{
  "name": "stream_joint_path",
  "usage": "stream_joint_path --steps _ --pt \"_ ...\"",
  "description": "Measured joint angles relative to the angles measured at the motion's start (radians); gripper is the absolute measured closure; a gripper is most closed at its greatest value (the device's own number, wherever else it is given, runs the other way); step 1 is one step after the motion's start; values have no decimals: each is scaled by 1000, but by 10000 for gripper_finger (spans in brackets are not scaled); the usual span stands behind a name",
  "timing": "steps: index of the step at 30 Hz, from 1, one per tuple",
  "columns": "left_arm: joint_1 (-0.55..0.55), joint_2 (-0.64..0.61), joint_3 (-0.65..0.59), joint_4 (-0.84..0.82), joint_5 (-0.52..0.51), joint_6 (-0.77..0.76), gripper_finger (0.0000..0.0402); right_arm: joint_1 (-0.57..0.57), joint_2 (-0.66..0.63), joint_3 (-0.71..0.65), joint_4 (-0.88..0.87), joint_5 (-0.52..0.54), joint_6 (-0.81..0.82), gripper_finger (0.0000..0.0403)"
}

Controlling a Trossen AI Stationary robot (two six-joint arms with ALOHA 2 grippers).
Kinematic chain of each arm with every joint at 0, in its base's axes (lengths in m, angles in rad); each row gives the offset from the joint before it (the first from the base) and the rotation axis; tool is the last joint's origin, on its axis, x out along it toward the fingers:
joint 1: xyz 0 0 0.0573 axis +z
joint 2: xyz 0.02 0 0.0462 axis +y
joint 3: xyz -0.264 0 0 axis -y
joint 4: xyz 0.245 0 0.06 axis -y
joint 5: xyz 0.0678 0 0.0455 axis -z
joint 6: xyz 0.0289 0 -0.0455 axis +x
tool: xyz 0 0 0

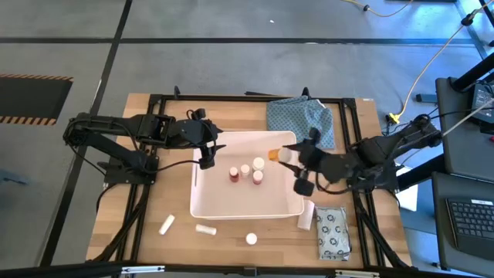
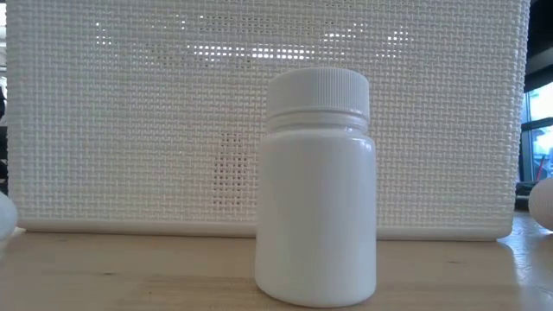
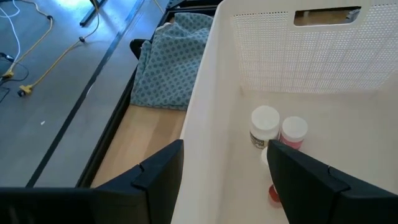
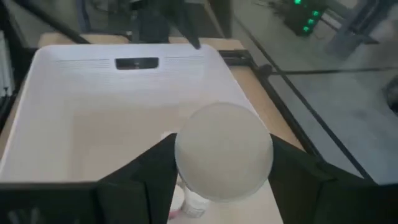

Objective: Pick & place medical supplies in basket/bin
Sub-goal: Put the orange medicine bottle into the white bin

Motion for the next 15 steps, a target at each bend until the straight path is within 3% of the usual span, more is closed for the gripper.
stream_joint_path --steps 9,15 --pt "0 0 0 -3 1 0 178 -192 145 -2 9 -234 -46 192" --pt "0 0 0 -7 2 0 178 -284 271 -2 -96 -316 42 192"
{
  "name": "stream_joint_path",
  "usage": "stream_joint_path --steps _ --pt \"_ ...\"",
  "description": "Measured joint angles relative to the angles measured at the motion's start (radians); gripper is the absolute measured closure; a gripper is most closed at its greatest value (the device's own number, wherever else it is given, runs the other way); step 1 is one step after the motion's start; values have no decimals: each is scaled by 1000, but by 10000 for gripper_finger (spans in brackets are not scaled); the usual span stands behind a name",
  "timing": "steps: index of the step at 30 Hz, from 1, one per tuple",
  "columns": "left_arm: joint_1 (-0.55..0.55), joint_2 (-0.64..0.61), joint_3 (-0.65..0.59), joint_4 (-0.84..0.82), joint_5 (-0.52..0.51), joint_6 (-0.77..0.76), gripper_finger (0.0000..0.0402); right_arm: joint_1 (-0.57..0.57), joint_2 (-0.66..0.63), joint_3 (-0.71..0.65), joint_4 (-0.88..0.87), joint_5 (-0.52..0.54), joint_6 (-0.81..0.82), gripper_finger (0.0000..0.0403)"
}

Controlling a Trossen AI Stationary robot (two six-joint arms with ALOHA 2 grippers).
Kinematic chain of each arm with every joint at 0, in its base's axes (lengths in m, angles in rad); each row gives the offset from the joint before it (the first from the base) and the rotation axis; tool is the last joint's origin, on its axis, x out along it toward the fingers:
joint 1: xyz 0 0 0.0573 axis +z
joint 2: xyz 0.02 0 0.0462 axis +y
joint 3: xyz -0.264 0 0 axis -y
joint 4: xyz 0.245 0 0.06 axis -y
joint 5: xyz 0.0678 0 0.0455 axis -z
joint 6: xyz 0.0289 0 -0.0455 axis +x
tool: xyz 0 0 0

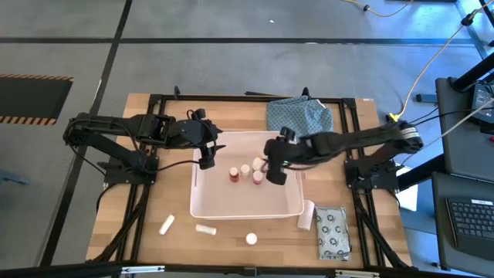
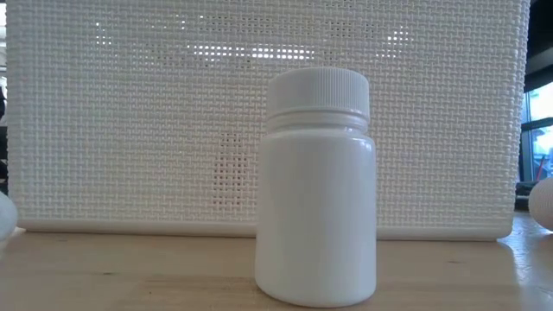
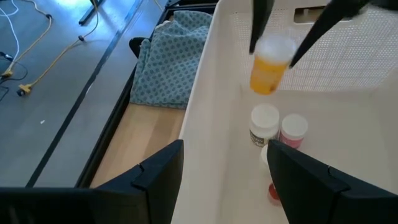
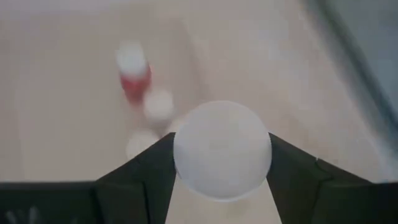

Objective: Pick & place medical supplies in basket/bin
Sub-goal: Put the orange medicine bottle into the white bin

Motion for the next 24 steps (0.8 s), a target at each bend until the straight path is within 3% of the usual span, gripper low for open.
stream_joint_path --steps 5,24 --pt "0 0 0 -3 0 0 178 -42 94 0 -114 -114 68 192" --pt "0 0 0 -62 1 -57 178 -95 305 0 -30 -209 121 192"
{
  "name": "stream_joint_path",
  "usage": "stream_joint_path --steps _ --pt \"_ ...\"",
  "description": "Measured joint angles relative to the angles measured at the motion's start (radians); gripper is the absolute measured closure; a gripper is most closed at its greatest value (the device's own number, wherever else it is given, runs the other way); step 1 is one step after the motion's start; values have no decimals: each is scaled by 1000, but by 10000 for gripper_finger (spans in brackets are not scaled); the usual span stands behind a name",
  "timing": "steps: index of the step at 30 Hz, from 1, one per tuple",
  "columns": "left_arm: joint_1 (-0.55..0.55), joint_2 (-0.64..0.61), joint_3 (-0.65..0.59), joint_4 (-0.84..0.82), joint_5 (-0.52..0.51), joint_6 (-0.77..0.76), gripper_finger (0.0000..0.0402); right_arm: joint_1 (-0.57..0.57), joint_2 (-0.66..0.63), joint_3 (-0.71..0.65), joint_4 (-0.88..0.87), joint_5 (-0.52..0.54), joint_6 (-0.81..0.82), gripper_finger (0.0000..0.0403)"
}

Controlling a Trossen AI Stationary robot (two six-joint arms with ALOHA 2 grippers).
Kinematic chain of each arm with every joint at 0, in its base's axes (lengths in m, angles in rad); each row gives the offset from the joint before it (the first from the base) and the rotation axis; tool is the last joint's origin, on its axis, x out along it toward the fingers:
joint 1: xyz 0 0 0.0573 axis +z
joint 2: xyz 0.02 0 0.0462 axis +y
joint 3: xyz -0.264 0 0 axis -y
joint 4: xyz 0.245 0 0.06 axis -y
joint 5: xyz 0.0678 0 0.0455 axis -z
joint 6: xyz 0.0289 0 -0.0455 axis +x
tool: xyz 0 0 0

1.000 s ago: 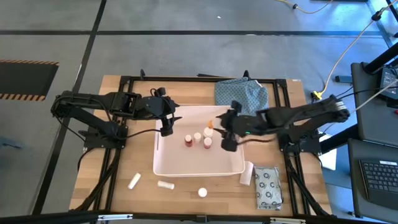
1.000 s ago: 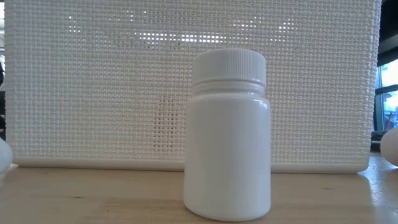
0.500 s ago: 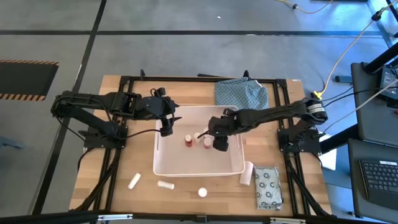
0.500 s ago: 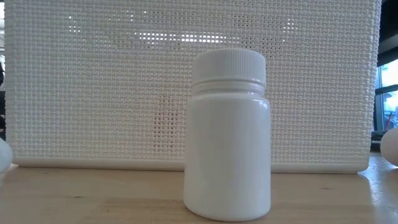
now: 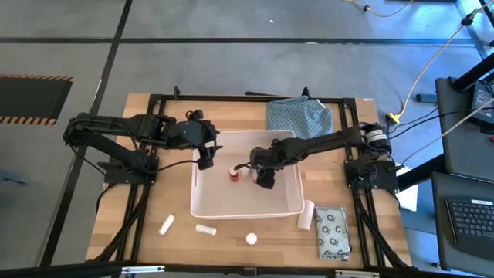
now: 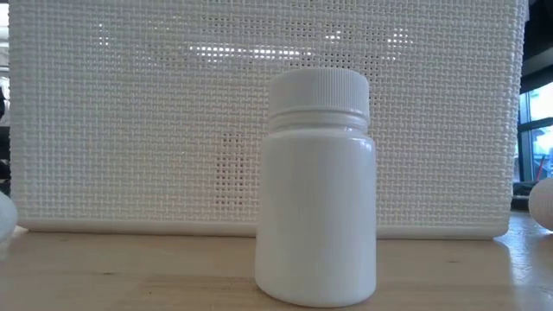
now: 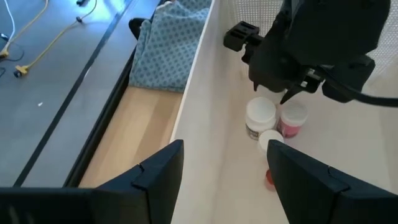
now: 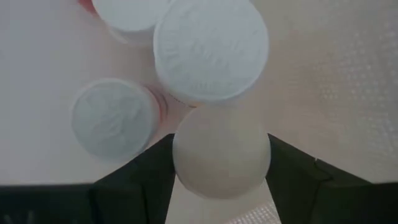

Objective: Pick & place medical supplies in basket/bin
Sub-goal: Put the orange medicine bottle into the white bin

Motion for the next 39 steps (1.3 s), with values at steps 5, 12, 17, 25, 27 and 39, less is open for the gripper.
stream_joint_path --steps 5,12,17,25,27,39 --pt "0 0 0 -21 0 -6 178 -18 1 0 56 0 4 192" --pt "0 0 0 -37 0 28 178 -35 1 0 87 -2 29 192" --pt "0 0 0 -38 0 28 178 -40 1 0 90 2 70 192" --pt "0 0 0 -42 2 -4 178 -39 1 0 91 1 106 191" --pt "0 0 0 -43 10 -5 178 -39 1 0 97 2 106 191" --pt "0 0 0 -43 34 -5 178 -39 1 0 97 1 98 183"
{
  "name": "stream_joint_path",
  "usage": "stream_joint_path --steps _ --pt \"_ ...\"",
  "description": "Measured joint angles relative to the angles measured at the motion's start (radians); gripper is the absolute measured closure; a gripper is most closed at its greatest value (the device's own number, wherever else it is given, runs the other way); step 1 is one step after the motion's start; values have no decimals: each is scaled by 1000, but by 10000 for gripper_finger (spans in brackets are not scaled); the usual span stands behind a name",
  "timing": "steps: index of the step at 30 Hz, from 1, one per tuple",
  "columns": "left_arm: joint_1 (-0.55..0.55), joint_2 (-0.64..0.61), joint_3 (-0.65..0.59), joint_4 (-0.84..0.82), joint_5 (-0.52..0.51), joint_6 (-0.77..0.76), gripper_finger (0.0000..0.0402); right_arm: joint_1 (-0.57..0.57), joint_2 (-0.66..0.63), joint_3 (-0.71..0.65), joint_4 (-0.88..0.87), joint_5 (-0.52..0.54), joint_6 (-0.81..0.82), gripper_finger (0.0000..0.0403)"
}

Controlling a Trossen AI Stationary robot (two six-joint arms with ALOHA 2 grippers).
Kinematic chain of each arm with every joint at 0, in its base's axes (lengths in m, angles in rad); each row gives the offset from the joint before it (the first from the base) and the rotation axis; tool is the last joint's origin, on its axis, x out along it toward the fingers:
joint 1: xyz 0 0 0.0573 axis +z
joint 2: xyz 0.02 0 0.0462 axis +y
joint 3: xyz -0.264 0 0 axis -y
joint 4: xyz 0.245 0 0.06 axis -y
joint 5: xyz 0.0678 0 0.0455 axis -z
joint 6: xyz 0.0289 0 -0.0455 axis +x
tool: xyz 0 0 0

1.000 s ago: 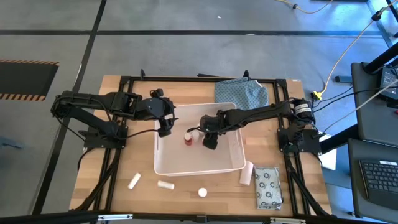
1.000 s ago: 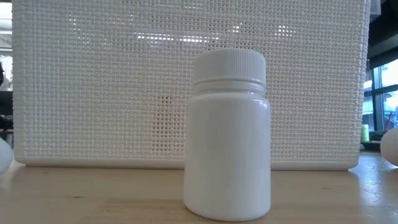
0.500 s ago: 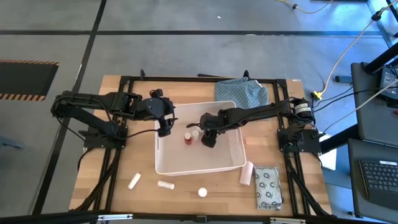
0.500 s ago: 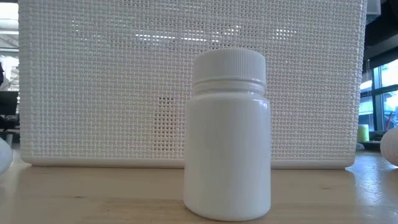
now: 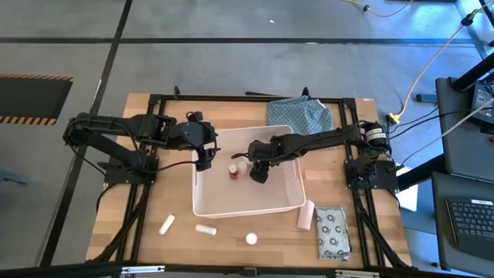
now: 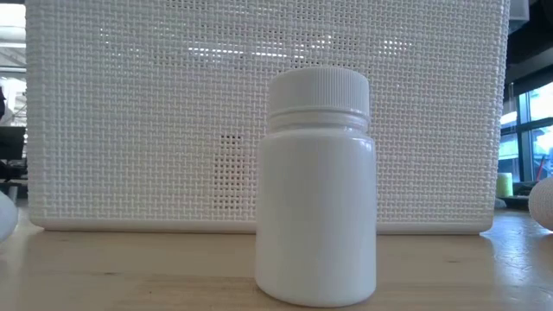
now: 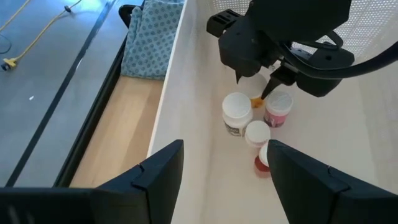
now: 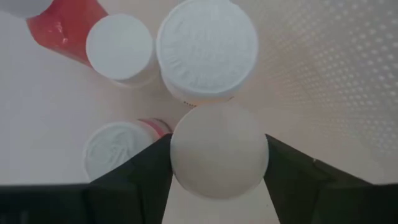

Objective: Pick & place medical supplies in basket/bin
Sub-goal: Put the orange medicine bottle into the white bin, then put the left white rolled gauze into the white bin

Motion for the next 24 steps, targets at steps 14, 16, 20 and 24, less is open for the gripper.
stream_joint_path --steps 14,16,20,24 --pt "0 0 0 0 0 23 178 0 0 0 -2 -1 -2 137" --pt "0 0 0 0 0 37 178 0 -1 2 -13 -1 -1 136" --pt "0 0 0 0 0 44 178 0 -2 43 -65 0 0 136" --pt "0 0 0 0 0 45 178 0 -2 102 -123 15 -23 136"
